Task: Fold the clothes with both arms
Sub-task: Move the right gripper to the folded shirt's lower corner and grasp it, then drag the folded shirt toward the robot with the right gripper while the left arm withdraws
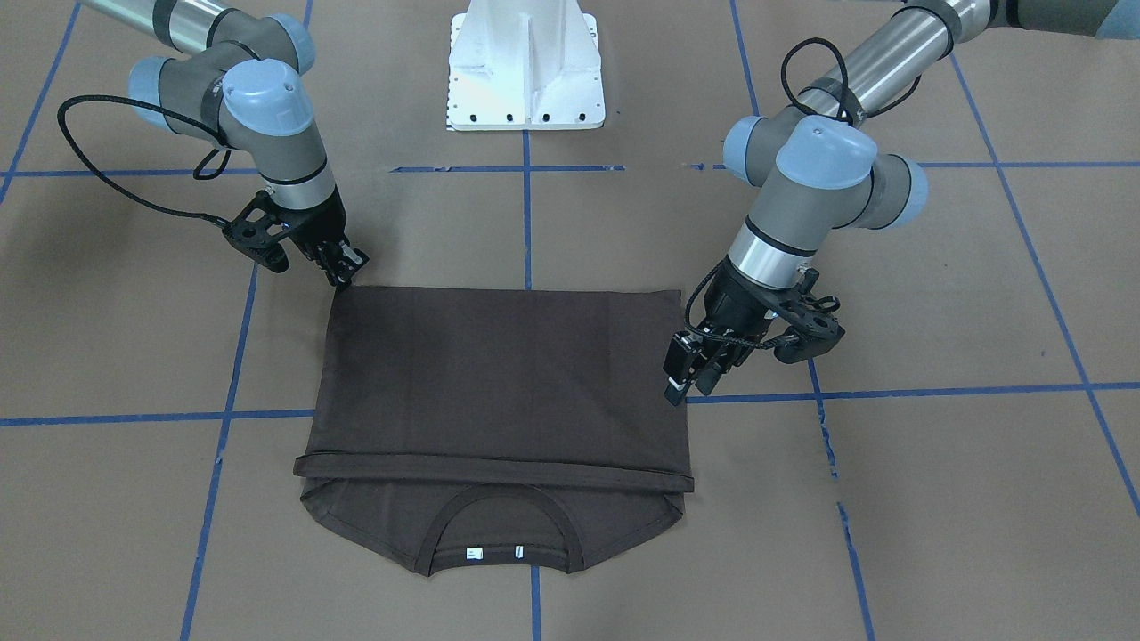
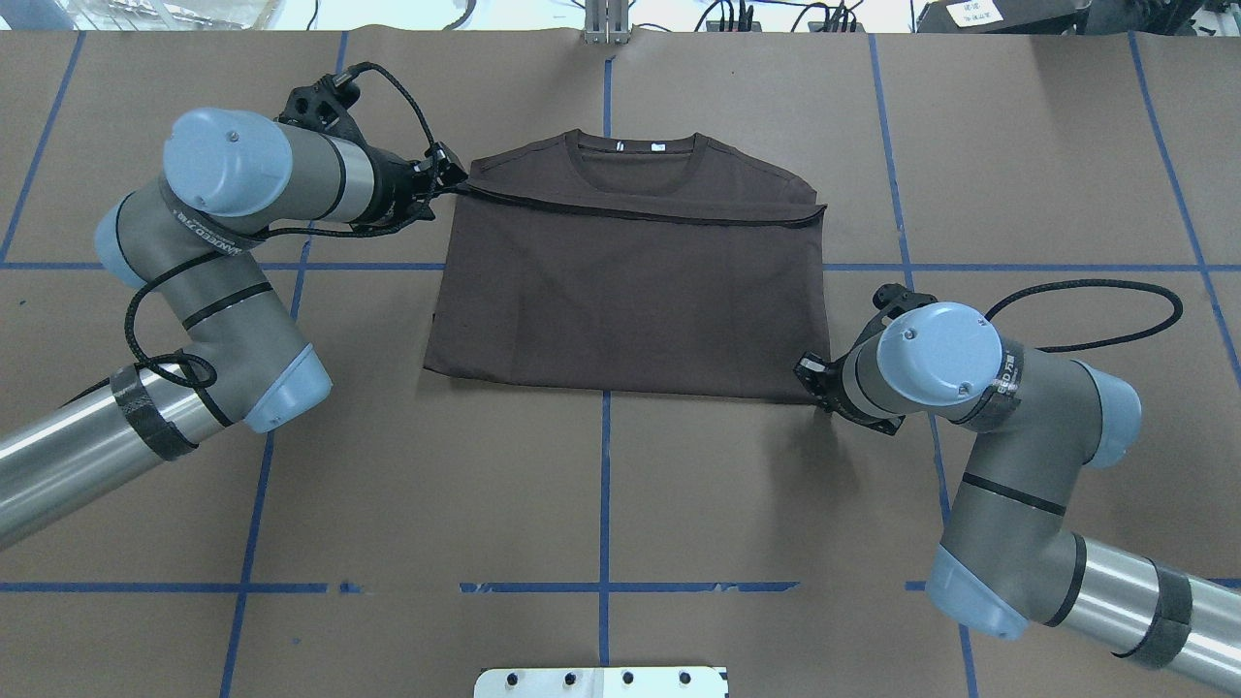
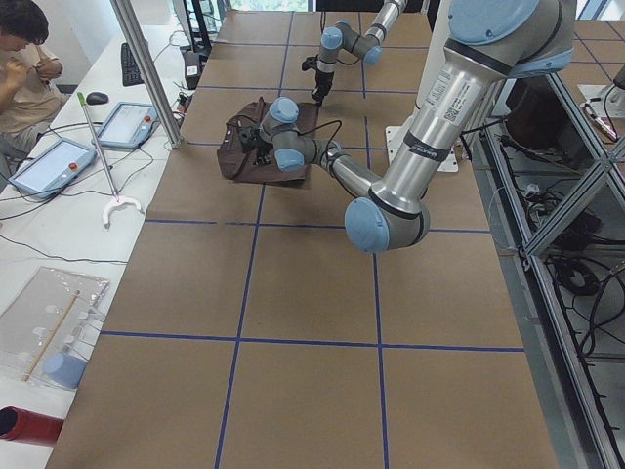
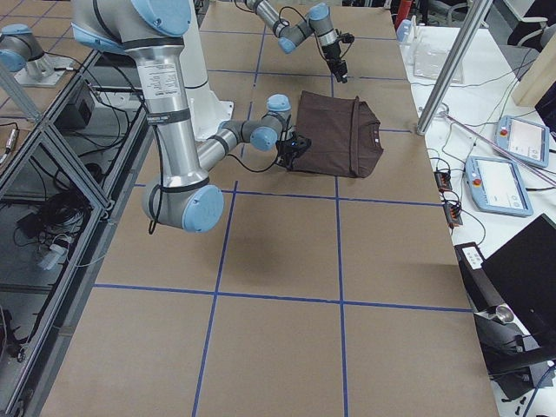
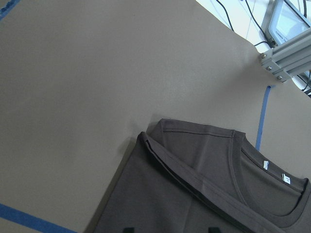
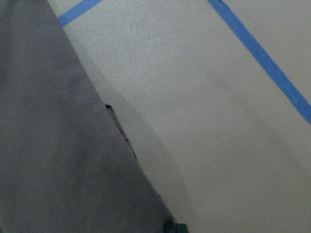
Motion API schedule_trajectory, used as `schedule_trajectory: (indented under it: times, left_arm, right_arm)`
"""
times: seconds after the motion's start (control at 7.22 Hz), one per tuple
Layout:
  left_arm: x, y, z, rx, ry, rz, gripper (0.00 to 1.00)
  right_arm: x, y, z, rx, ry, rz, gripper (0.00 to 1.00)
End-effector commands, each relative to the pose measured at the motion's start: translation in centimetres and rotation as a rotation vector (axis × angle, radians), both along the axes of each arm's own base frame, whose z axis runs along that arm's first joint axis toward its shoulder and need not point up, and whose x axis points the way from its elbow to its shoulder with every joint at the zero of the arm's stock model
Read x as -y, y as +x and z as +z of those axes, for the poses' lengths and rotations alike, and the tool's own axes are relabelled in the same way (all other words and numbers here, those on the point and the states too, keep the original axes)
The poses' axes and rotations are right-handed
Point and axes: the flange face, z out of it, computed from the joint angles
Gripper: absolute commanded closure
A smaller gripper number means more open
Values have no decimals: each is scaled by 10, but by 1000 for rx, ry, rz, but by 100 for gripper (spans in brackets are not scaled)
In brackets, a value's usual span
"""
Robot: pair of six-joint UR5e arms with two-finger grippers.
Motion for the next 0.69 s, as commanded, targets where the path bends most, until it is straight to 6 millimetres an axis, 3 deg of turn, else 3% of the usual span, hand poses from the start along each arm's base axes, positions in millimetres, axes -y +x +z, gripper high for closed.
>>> schedule_trajectory:
  times: [0.0, 0.28, 0.55]
  left_arm:
    - [0, 0, 2, 3, -3, -1, 40]
    - [0, 0, 3, 6, -5, -1, 40]
    - [0, 0, 3, 5, -6, -2, 40]
  right_arm:
    - [0, -1, -2, 3, 2, 1, 100]
    - [2, 5, -7, 16, 5, 3, 100]
    - [-14, 31, -17, 46, 14, -6, 100]
